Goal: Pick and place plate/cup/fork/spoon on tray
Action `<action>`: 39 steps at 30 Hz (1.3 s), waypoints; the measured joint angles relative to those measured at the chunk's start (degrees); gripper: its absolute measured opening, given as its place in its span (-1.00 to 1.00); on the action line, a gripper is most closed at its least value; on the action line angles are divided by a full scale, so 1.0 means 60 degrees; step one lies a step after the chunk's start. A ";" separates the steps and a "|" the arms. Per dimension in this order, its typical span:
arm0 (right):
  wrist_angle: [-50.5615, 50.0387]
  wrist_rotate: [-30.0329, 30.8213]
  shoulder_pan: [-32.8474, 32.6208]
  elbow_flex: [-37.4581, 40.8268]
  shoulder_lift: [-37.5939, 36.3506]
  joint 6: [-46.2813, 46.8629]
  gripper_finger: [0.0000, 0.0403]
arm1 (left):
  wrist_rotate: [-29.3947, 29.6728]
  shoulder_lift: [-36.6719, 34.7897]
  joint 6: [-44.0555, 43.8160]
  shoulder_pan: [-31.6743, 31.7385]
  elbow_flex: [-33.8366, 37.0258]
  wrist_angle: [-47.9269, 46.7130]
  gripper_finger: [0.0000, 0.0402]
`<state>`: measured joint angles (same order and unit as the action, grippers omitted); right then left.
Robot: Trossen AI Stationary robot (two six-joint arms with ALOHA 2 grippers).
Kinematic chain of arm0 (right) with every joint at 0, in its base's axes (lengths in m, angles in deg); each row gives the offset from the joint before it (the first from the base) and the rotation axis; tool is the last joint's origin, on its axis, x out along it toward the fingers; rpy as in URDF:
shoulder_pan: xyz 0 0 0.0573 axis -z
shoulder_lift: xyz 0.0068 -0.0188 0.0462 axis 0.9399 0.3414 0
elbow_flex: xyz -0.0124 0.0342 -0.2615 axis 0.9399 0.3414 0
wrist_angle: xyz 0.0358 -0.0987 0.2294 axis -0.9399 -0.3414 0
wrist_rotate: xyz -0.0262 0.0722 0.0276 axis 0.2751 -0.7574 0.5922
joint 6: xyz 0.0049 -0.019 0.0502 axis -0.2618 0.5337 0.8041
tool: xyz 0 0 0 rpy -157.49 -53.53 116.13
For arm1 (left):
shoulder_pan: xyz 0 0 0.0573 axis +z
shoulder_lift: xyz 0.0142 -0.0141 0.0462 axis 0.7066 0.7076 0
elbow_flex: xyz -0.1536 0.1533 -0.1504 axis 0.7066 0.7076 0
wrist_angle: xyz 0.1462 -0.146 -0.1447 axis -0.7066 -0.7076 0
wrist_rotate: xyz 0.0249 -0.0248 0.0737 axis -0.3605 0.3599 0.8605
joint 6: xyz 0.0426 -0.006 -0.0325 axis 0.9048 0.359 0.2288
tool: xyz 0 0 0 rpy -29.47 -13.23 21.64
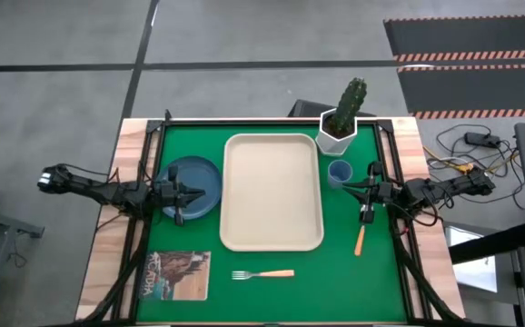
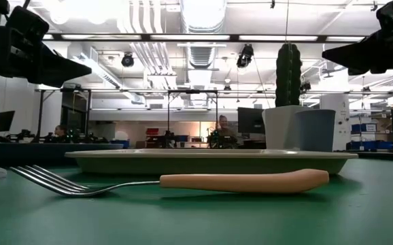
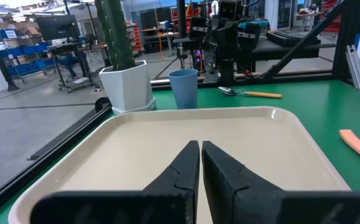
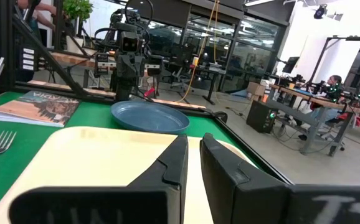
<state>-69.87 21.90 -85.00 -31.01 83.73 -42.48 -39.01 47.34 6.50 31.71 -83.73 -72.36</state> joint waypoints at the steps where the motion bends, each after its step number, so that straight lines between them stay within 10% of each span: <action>1: 0.0024 0.0000 -0.0002 0.0000 0.0000 -0.0004 -0.84 | 0.0001 0.0000 0.0004 0.0003 0.0000 0.0000 -0.99; 13: 0.0085 -0.0004 0.0001 -0.0062 -0.0004 0.0380 -0.84 | 0.0000 -0.0004 -0.0002 0.0001 0.0000 0.0063 -0.99; 27: 0.0457 0.0025 0.0001 -0.0091 0.0000 0.0191 -0.84 | -0.0004 0.0407 -0.0802 0.0002 0.0001 0.4214 -0.99; 39: 0.3888 0.0023 0.0001 -0.0109 0.0000 -0.1812 -0.84 | -0.0710 0.2022 -0.2728 -0.0004 -0.0559 0.5839 -0.99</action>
<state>-46.54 22.04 -85.00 -31.66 83.73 -53.35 -43.27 59.47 -9.86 31.68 -87.09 -37.32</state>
